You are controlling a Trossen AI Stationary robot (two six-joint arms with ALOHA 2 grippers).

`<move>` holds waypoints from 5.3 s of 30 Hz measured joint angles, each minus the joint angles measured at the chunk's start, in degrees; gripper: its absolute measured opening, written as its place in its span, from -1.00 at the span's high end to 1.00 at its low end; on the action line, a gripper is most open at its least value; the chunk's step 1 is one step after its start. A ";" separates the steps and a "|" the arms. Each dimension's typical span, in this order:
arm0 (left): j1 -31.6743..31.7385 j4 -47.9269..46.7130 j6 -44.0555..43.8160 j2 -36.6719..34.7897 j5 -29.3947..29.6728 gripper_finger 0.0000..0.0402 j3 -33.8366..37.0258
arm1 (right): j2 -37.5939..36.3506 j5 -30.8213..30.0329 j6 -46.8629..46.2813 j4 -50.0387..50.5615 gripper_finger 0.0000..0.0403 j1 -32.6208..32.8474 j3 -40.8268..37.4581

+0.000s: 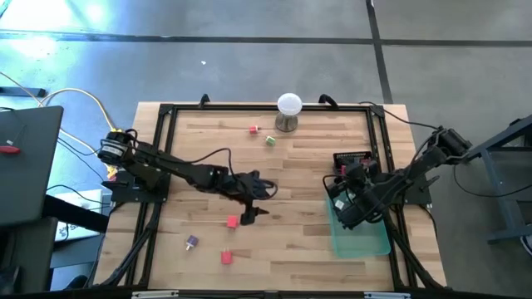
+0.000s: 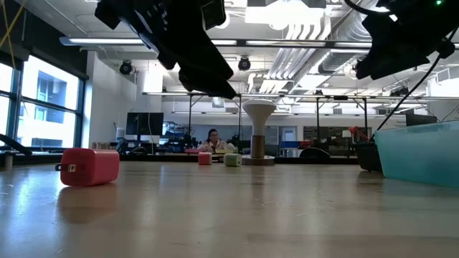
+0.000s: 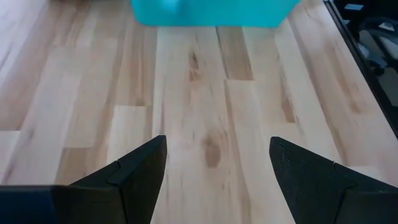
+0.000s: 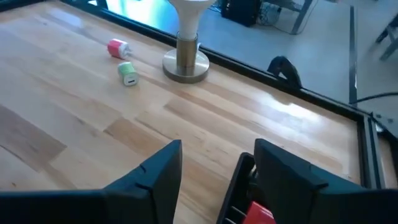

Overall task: Pick & Place Office items
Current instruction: Put the pink charger adapter into the green bin

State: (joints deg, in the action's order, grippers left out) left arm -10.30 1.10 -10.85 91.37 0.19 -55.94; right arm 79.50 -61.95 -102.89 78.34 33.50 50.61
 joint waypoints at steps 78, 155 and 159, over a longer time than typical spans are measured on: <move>43.45 1.18 27.41 7.89 1.95 -0.77 -0.07 | 0.04 -2.80 47.67 -43.29 -0.80 -0.29 0.02; 42.05 8.51 25.22 19.91 -2.67 0.33 -0.09 | 0.66 3.98 47.62 -43.51 -0.80 -3.63 0.02; 40.54 8.30 21.29 19.85 -0.53 0.37 -0.09 | 0.66 4.04 47.65 -43.51 -0.80 -3.63 0.02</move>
State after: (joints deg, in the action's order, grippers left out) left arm 30.24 9.39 10.44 111.23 -0.33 -56.03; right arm 80.16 -57.91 -55.24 34.83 29.87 50.63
